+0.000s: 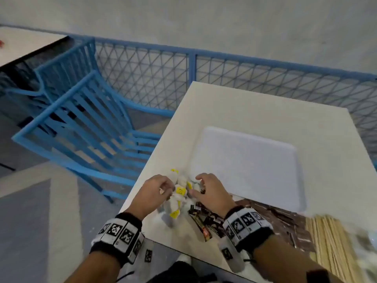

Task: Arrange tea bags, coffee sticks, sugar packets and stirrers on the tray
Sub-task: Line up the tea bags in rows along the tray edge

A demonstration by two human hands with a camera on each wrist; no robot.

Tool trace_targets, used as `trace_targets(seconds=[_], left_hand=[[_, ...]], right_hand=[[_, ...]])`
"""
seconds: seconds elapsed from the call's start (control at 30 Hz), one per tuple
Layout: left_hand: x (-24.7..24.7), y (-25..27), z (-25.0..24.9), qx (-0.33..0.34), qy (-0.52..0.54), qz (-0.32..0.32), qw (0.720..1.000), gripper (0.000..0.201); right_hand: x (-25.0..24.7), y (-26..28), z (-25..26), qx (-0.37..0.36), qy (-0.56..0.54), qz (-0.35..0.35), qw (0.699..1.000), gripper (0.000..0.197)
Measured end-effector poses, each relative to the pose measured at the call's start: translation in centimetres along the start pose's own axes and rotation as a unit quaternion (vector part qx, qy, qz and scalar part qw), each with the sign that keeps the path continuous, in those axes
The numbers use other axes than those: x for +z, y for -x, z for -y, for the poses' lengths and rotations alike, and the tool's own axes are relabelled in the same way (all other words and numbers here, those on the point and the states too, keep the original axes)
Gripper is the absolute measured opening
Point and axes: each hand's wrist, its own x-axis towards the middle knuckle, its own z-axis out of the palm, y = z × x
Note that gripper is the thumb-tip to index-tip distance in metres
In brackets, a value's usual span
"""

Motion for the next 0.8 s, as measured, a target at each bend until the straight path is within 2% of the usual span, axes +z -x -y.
trace_targets(seconds=[0.07, 0.1, 0.17, 0.27, 0.4, 0.53, 0.7, 0.8], left_hand=[[0.0, -0.8, 0.1, -0.002, -0.008, -0.015, 1.0, 0.017], [0.1, -1.3, 0.3, -0.011, -0.021, -0.02, 1.0, 0.016], [0.5, -2.1, 0.3, -0.044, -0.059, 0.002, 0.997, 0.039], [0.5, -3.3, 0.5, -0.091, -0.104, 0.063, 0.988, 0.061], [0.8, -4.3, 1.6, -0.103, -0.096, 0.102, 0.985, 0.053], [0.3, -4.6, 2.1, -0.078, -0.02, 0.056, 0.995, 0.034], [-1.3, -4.7, 1.4, -0.088, 0.067, -0.024, 0.994, 0.027], [-2.5, -4.8, 0.7, -0.103, 0.121, -0.042, 0.986, 0.014]], right_hand=[[1.5, -1.6, 0.5, 0.036, 0.05, 0.005, 0.998, 0.052], [2.1, -2.3, 0.6, 0.053, 0.068, 0.009, 0.996, 0.052], [2.8, -3.2, 1.1, 0.074, 0.072, 0.016, 0.995, 0.042], [2.9, -3.8, 1.2, 0.059, 0.068, 0.007, 0.996, 0.012], [2.8, -3.8, 0.8, 0.044, 0.024, -0.014, 0.999, 0.031], [1.7, -3.5, 0.5, 0.042, -0.03, -0.034, 0.998, 0.024], [-1.1, -2.7, 0.7, 0.026, -0.072, -0.052, 0.996, 0.04], [-3.4, -1.7, 1.2, 0.011, -0.143, -0.005, 0.99, 0.03]])
